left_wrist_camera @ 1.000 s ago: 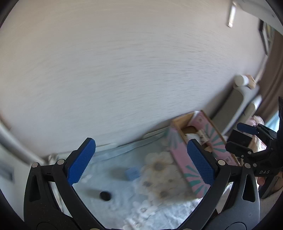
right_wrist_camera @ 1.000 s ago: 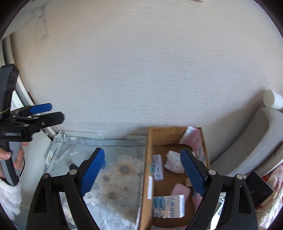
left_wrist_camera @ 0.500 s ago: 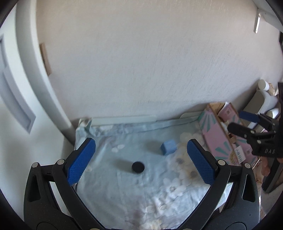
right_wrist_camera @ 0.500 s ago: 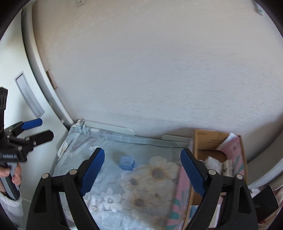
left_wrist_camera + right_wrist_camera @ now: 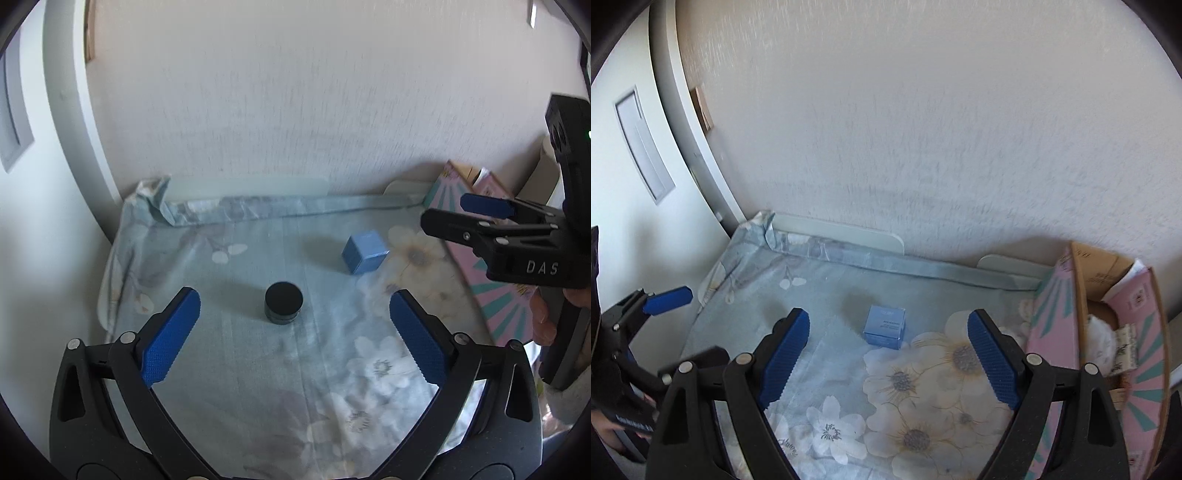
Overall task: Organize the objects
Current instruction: 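Grasp the black jar with the left gripper while the right grasps the blue box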
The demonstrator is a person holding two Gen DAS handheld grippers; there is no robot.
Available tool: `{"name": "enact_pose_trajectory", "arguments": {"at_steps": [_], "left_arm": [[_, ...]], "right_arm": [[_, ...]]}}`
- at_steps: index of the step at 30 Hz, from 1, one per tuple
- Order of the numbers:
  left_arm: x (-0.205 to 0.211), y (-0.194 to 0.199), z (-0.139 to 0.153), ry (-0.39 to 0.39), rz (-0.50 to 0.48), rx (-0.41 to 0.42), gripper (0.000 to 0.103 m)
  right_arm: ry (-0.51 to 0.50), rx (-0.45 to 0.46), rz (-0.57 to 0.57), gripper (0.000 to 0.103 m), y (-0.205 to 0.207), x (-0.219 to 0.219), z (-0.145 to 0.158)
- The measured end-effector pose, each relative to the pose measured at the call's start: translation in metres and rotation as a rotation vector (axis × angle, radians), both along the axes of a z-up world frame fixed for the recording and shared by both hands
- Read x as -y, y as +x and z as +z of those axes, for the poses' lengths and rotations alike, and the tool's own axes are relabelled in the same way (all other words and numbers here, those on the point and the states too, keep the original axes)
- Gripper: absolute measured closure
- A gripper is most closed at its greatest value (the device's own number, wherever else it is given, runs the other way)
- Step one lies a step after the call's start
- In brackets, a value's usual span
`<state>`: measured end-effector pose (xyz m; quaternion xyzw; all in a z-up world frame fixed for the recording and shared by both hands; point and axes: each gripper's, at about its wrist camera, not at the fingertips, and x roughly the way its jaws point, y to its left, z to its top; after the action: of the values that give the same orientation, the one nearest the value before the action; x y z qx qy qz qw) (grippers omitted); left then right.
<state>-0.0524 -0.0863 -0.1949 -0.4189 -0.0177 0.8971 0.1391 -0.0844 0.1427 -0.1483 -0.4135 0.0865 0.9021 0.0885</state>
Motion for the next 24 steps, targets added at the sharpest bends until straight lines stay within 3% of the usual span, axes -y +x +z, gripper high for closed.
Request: {"name": "enact_pose_trajectory", "arguments": {"at_steps": [7, 11, 14, 21, 24], "left_arm": [[-0.004, -0.008, -0.046, 0.000, -0.016, 0.018, 0.018], [-0.009, -0.013, -0.064, -0.019, -0.031, 0.021, 0.021], [-0.013, -0.017, -0.072, -0.026, -0.040, 0.019, 0.029], [-0.022, -0.025, -0.083, -0.073, -0.066, 0.015, 0.036], [-0.023, -0.028, -0.085, -0.076, -0.074, 0.020, 0.045]], "right_arm": [[-0.004, 0.026, 0.015, 0.018, -0.014, 0.001, -0.040], [-0.008, 0.034, 0.014, 0.018, -0.021, 0.000, -0.061], [0.004, 0.042, 0.017, 0.026, -0.027, -0.001, -0.076], [0.025, 0.033, 0.022, 0.030, -0.036, -0.003, -0.094], [0.018, 0.033, 0.021, 0.036, -0.040, -0.006, -0.097]]}}
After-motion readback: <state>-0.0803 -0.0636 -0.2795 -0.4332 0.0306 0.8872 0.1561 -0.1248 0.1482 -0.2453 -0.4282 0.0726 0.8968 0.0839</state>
